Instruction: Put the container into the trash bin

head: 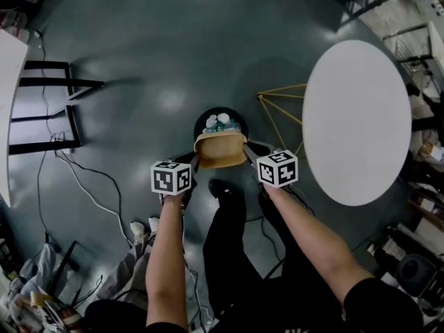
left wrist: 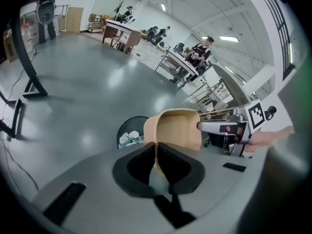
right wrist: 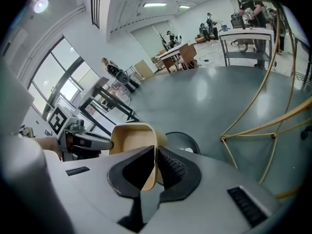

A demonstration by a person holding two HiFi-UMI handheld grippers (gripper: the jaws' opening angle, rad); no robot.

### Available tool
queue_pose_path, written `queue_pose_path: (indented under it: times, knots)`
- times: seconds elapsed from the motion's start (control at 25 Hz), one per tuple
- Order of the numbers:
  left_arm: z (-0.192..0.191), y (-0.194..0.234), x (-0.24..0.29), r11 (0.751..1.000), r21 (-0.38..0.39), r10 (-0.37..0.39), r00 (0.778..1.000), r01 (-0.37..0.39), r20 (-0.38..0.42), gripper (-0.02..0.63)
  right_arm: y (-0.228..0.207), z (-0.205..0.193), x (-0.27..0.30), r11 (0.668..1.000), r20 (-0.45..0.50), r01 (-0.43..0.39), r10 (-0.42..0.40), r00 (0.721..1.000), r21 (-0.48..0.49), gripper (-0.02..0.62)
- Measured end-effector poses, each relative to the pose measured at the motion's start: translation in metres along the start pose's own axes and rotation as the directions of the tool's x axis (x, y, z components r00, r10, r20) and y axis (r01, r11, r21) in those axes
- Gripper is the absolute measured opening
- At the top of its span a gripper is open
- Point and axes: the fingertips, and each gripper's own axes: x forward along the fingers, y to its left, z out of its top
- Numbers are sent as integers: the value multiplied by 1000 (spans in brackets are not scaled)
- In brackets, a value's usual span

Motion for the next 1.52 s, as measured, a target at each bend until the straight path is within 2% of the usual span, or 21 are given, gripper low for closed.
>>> queue_pose_path:
  times: [0.44,0.84,1.12,1.16,1.24,1.28,1.52]
  knots:
    - [-22,45,67,1000,22,5,999,-4,-39,25,-43,-35,67,999,-24,36,-36,999,-10,51]
    - [-38,75,118,999,34,18,998,-15,-61,28,-79,-56,120,995,-76,76,-82,994,-71,51]
    - [-52,78,138,999,36,31,996,-28,-84,33,-90,-67,123,988,-87,108,-117,989,-109,52]
    - [-51,80,138,998,40,48,996,-45,-81,60,-91,-66,123,987,-84,113,-123,989,-112,59]
    - [-51,84,137,996,38,83,994,-80,-72,158,-92,-62,120,987,-72,116,-124,990,-111,105]
    - [-51,83,135,995,32,92,993,-90,-68,181,-91,-60,117,987,-68,115,-123,990,-112,115]
    - [-47,52,106,995,21,94,995,-93,-32,166,-71,-49,85,986,-54,90,-98,994,-141,121]
